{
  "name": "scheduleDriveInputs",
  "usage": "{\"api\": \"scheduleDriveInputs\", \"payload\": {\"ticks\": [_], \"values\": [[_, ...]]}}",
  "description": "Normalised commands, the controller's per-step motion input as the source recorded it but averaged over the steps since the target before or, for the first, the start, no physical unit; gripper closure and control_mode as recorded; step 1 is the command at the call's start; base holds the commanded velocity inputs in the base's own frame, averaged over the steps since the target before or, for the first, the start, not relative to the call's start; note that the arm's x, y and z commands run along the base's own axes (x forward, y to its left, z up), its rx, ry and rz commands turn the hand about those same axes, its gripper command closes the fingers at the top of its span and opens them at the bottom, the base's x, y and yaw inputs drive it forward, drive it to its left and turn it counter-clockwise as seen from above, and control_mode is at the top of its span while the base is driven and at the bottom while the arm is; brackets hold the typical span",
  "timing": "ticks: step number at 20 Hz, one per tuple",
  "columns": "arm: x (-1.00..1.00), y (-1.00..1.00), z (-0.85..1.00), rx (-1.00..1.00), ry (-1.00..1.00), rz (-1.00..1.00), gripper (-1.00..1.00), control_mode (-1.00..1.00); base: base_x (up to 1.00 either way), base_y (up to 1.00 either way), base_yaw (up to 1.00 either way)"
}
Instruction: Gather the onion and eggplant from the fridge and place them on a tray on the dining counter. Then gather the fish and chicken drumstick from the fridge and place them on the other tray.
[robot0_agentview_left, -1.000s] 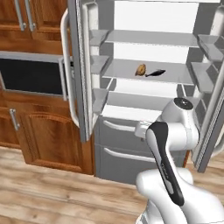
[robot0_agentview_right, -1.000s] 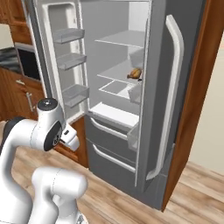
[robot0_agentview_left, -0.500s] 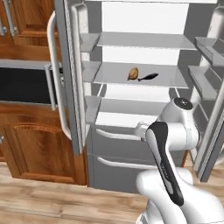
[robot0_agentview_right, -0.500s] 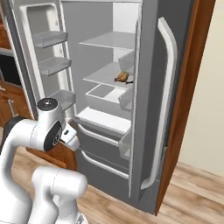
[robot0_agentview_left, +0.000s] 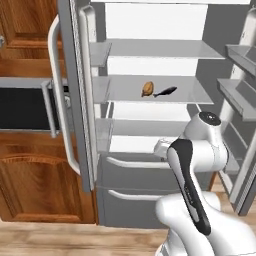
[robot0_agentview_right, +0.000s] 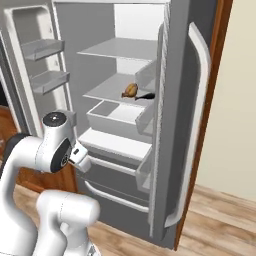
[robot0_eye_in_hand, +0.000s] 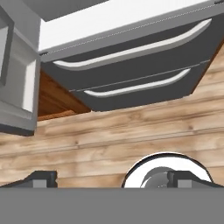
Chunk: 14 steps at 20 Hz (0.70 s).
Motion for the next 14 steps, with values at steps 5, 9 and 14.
{"api": "scheduleDriveInputs", "payload": {"ticks": [5, 9, 14], "values": [[0.0, 0.0, 0.0, 0.0, 0.0, 0.0, -1.0, 1.0, 0.44, 0.28, -0.21], [0.0, 0.0, 0.0, 0.0, 0.0, 0.0, -1.0, 1.0, 0.42, 0.09, -0.16], [0.0, 0.0, 0.0, 0.0, 0.0, 0.0, -1.0, 1.0, 0.47, 0.12, -0.15]]}}
